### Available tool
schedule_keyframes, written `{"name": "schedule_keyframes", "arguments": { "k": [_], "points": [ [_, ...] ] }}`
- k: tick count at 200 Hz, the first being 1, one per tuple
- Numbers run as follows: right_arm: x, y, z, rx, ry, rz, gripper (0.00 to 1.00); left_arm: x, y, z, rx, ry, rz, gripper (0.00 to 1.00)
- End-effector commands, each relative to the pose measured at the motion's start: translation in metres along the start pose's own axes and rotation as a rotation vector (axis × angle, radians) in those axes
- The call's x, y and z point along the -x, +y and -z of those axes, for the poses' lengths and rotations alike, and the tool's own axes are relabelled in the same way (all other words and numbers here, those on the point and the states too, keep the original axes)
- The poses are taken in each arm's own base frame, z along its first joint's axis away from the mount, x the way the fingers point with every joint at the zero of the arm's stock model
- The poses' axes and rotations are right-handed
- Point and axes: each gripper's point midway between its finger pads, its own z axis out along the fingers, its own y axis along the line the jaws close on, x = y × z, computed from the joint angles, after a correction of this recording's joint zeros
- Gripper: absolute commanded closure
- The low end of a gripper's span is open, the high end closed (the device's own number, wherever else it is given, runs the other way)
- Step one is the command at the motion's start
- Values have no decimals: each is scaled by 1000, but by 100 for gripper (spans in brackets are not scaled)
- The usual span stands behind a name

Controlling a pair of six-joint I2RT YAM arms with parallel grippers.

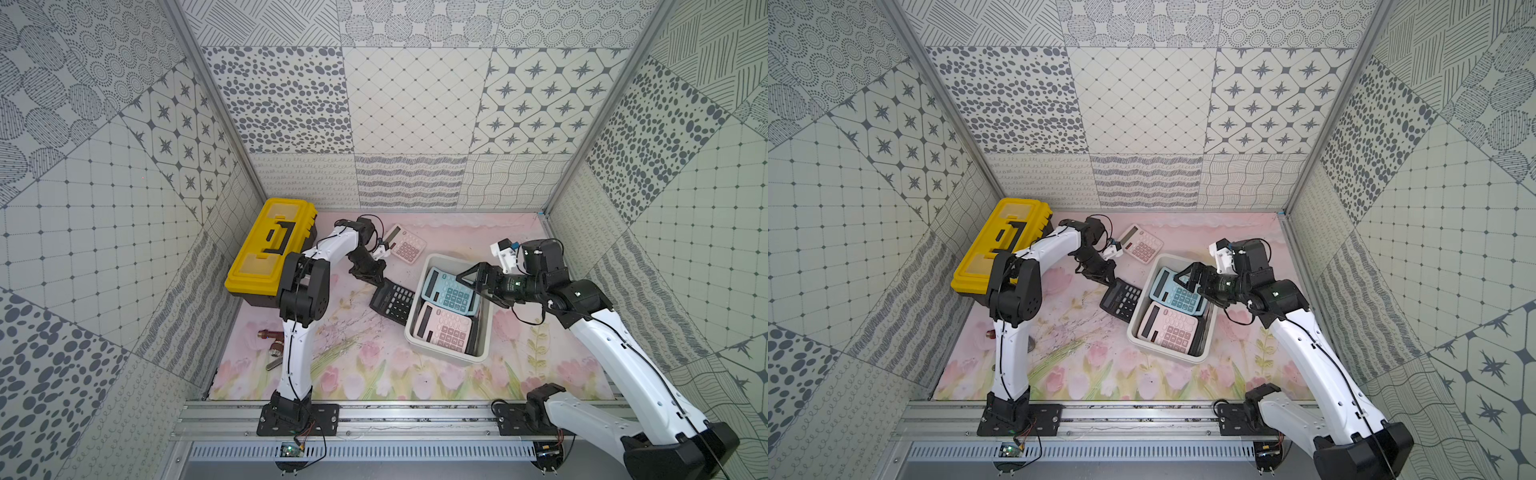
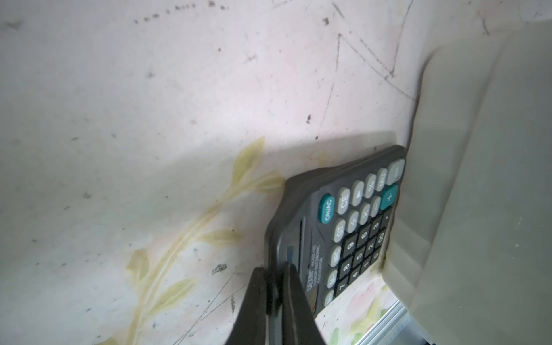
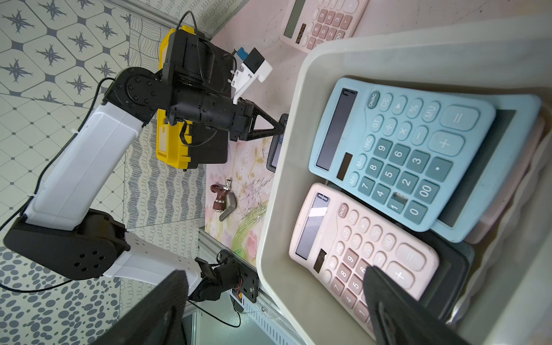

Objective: Put the calculator in the storage box
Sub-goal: Pick up the calculator from the center of the board.

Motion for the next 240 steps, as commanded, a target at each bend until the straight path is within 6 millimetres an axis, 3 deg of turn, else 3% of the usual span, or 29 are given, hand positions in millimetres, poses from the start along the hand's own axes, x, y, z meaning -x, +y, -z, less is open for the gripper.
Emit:
{"name": "schedule_keyframes", "arguments": {
  "k": [1,47,132,204,240],
  "points": [
    [6,12,10,41,-44,25,3,-9,40,10,231,26,48,100],
    [1,6,10,31,-49,23,3,-4,44,36,325,-12,90,100],
    [-1,-6,-2,50,-76,28,3,3,33,119,451,-261,277,100],
    [0,1,-19,145,-53,22,3,-2,-12,192,342,-503,378,100],
    [3,6,-28,218,-62,-19,3,6,-54,215,103,-645,427,100]
  ]
}}
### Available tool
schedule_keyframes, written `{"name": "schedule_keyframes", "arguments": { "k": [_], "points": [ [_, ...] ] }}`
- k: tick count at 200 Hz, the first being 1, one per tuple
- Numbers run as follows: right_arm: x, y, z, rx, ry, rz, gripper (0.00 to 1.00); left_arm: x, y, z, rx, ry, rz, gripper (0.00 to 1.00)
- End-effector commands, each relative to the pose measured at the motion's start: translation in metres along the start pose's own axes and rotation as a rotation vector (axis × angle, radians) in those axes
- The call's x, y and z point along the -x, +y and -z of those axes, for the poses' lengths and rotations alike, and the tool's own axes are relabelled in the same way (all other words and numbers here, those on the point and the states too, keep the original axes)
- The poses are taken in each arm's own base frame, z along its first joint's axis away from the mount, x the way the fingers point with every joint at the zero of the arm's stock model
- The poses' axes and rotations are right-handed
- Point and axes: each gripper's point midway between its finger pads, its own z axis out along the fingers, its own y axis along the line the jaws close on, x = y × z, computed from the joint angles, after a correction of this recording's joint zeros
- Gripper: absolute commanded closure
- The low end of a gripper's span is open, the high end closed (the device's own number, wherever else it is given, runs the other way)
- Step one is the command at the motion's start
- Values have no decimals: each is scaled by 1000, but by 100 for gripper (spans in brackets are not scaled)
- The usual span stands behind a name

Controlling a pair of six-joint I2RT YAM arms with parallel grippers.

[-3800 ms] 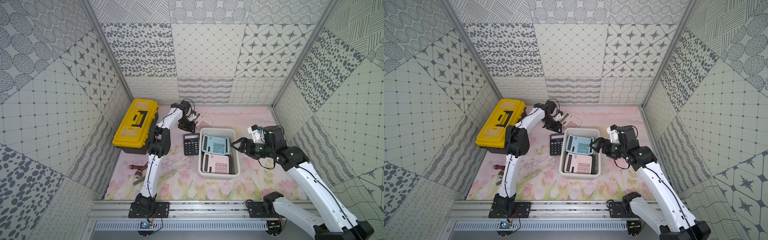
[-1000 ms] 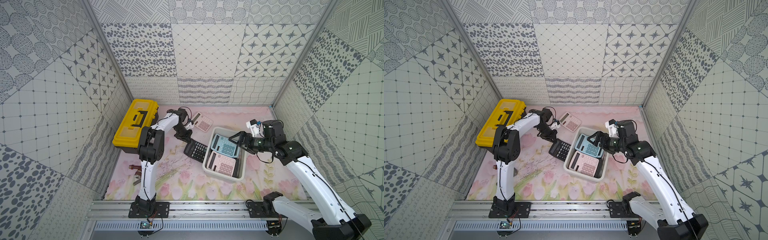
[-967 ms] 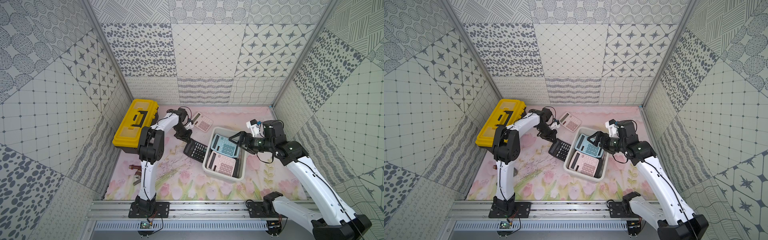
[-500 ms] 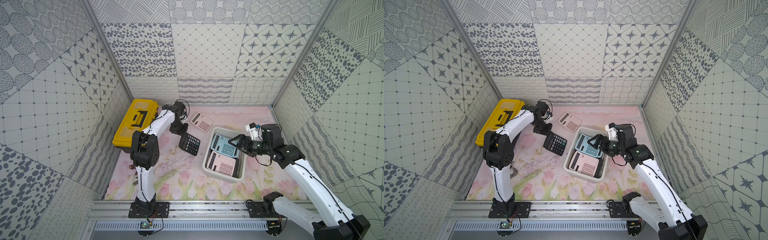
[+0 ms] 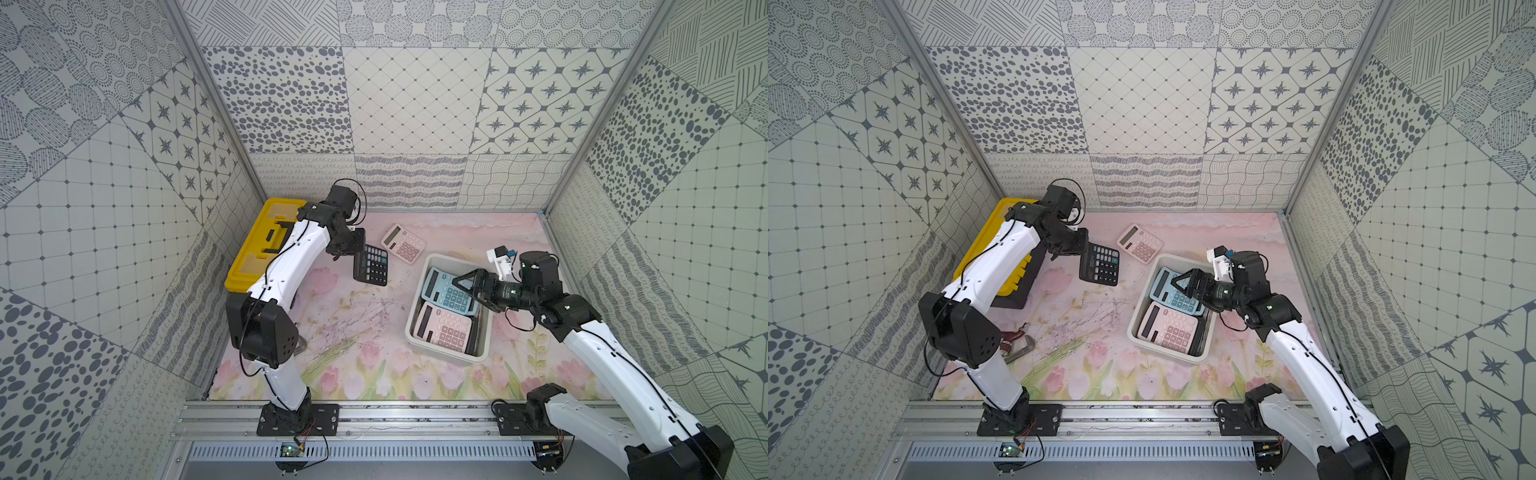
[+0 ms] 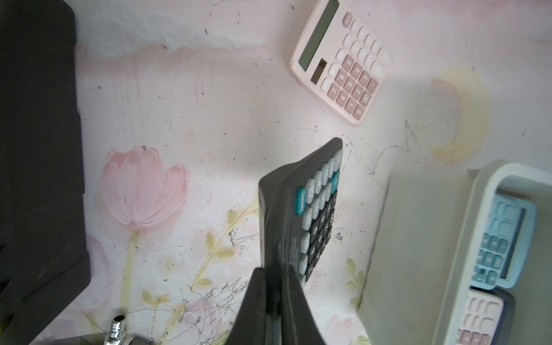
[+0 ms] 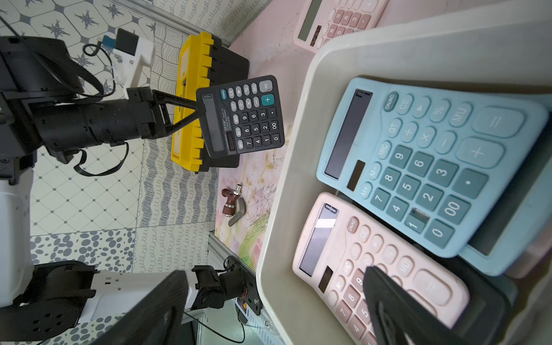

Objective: Put the calculator in the storage box
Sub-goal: Pick up the calculator from the center of the board.

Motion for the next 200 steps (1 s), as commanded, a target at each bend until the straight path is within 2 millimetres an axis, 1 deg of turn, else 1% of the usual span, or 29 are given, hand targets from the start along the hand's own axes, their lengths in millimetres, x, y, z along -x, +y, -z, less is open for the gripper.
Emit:
{"name": "schedule_keyframes", "arguments": {
  "k": [1,23,42,66,82,89,110,131,151,191,200],
  "points": [
    [11,15,-7,100,-30,-7,3,17,-28,31,-198,-109,200,100],
    [15,22,-10,141,-39,-23,3,24,-49,46,-351,-164,295,100],
    [18,27,-11,159,-51,-28,3,30,-62,54,-458,-200,368,100],
    [21,32,-13,183,-73,-59,3,38,-70,64,-543,-233,453,100],
    [24,35,-15,202,-90,-88,3,38,-74,67,-591,-254,521,100],
    [25,36,-16,212,-98,-105,3,44,-76,72,-626,-292,545,100],
    [29,45,-17,252,-124,-132,3,47,-80,79,-677,-353,638,100],
    [31,55,-17,275,-143,-149,3,50,-88,82,-726,-395,719,100],
    [29,62,-19,303,-159,-170,3,50,-99,83,-779,-432,784,100],
    [28,73,-29,364,-176,-221,3,44,-126,81,-873,-485,876,100],
    [29,76,-31,380,-188,-229,6,42,-131,82,-890,-493,889,100]
  ]
}}
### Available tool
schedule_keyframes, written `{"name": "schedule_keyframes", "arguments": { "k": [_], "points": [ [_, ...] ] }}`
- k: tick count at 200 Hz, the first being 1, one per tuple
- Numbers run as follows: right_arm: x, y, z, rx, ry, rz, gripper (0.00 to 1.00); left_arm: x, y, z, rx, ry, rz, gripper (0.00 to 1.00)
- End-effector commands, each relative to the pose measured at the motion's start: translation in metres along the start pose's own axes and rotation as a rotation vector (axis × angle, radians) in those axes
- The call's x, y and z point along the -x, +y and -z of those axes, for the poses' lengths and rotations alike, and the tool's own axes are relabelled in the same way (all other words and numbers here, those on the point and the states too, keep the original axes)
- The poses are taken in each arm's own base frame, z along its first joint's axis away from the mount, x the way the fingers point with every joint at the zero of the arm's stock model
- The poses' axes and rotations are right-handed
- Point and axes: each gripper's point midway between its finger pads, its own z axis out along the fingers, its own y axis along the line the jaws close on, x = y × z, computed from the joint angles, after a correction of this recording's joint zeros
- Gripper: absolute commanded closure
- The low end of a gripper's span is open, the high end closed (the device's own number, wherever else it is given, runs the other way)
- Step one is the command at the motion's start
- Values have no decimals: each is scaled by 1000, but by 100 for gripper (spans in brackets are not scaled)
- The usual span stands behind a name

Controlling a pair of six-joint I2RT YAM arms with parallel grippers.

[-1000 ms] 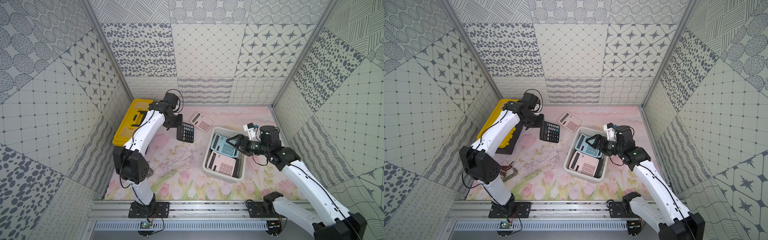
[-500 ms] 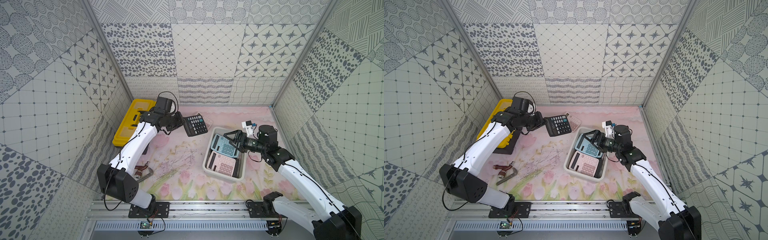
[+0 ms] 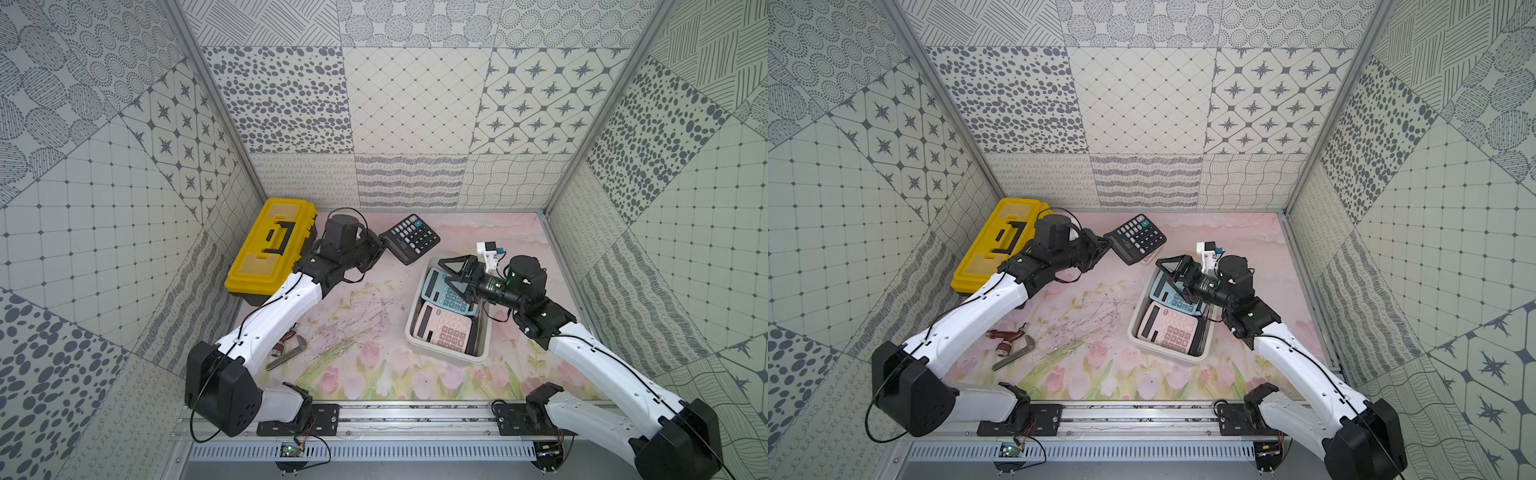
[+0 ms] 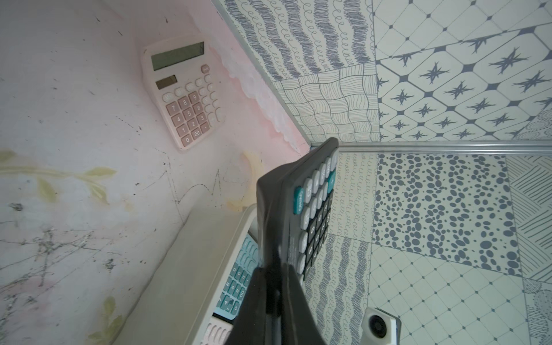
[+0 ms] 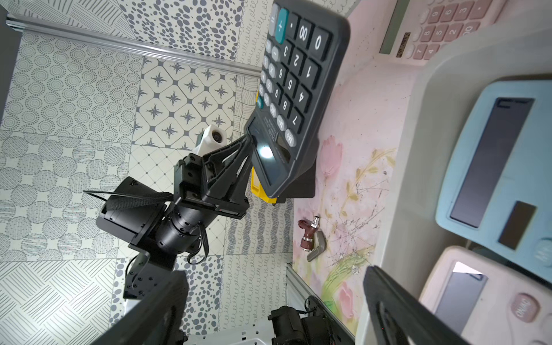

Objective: Put the calculator in the storage box
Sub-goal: Pick up the calculator from the center of the board.

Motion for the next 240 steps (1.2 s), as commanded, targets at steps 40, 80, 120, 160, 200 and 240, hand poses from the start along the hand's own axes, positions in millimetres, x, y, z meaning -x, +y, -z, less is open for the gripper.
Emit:
{"name": "schedule_keyframes", "arguments": {
  "k": [40,80,120,160,200,240],
  "points": [
    [10,20,-11,93,-155,-77,39,-6,-75,7,-368,-198,212,100],
    [16,12,-16,63,-205,-106,36,-25,-79,1,-405,-177,240,100],
    [28,8,-18,74,-275,-140,36,-39,-83,0,-423,-154,243,100],
    [42,13,-26,96,-329,-141,43,-51,-85,-1,-441,-129,256,100],
    [50,20,-33,125,-357,-142,47,-55,-84,0,-444,-132,259,100],
    [56,21,-36,136,-392,-151,53,-60,-81,-2,-444,-128,268,100]
  ]
}}
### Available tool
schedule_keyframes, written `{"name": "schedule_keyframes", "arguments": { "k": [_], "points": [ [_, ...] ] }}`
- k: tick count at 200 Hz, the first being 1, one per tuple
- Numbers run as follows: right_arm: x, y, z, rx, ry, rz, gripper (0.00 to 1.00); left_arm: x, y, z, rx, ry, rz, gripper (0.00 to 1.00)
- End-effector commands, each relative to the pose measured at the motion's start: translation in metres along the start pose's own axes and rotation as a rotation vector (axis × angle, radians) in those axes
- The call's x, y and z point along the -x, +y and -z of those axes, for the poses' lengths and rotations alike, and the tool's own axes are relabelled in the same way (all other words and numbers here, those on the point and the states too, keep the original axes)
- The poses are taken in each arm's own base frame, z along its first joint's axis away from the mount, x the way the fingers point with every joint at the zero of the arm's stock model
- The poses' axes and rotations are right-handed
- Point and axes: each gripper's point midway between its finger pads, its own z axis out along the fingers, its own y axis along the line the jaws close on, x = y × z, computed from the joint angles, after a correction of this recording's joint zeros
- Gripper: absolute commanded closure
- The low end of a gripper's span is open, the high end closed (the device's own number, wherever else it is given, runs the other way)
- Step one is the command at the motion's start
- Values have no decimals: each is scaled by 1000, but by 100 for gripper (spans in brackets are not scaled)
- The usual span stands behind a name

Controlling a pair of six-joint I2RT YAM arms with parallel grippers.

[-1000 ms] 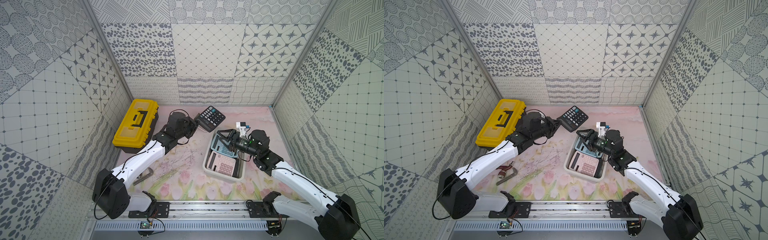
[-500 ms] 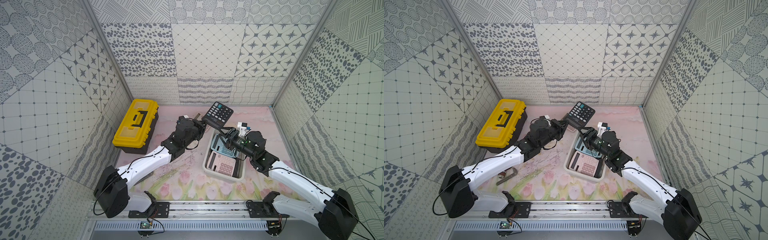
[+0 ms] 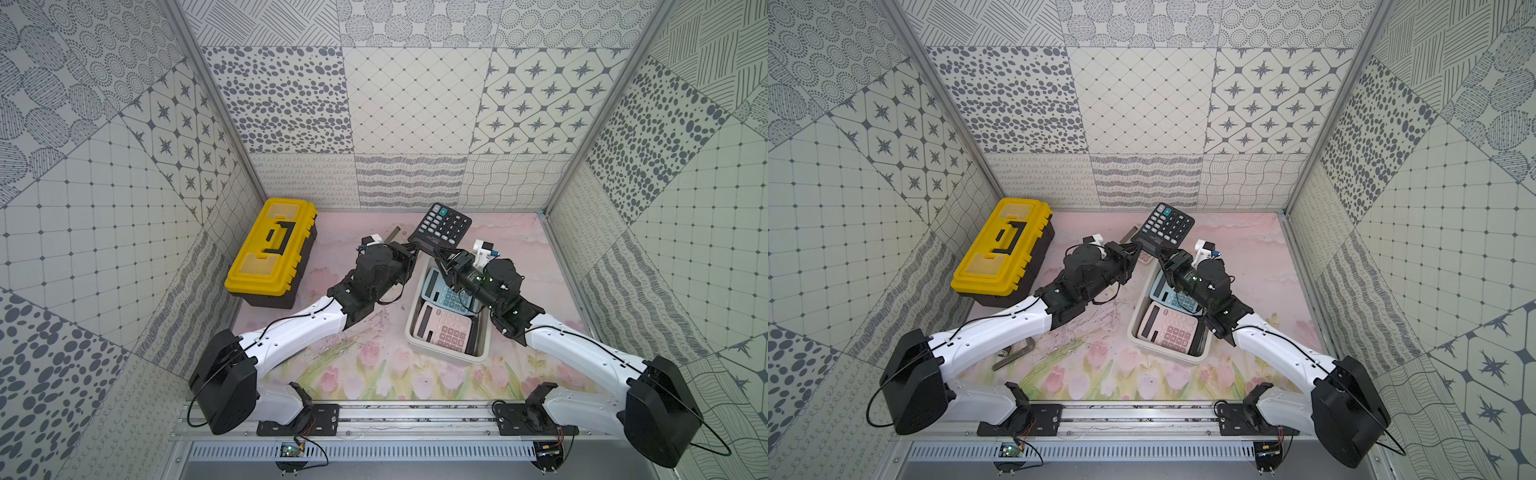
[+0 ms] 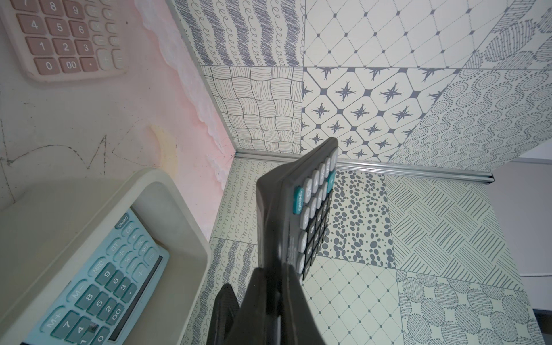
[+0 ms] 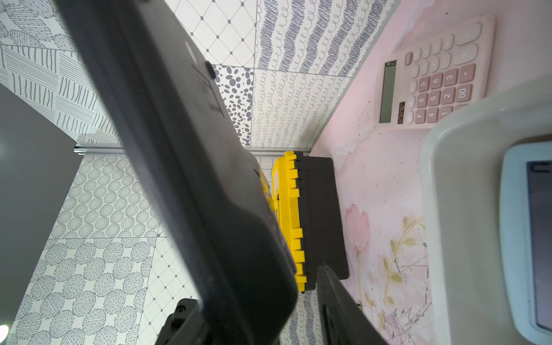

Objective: Put the calculator in the storage box
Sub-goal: Pick up the calculator from the center of the board.

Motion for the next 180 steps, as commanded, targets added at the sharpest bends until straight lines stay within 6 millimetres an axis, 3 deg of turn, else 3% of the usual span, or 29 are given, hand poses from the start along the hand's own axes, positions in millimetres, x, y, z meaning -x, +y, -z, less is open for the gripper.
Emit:
{"name": "schedule_keyframes", "arguments": {
  "k": [1,81,114,162,166,180],
  "points": [
    [7,28,-3,90,-44,-5,53,-1,-36,4,-149,-14,42,100],
    [16,44,-8,145,-100,-35,64,-3,-28,5,-135,-25,47,100],
    [14,48,-9,151,-104,-37,73,-3,-25,3,-132,-24,53,100],
    [18,45,-4,133,-125,-18,95,-6,-23,3,-117,-14,43,100],
    [18,45,-3,130,-127,-13,96,-5,-23,3,-115,-16,41,96],
    [20,44,1,114,-136,0,97,-5,-19,3,-90,-19,37,67]
  ]
}}
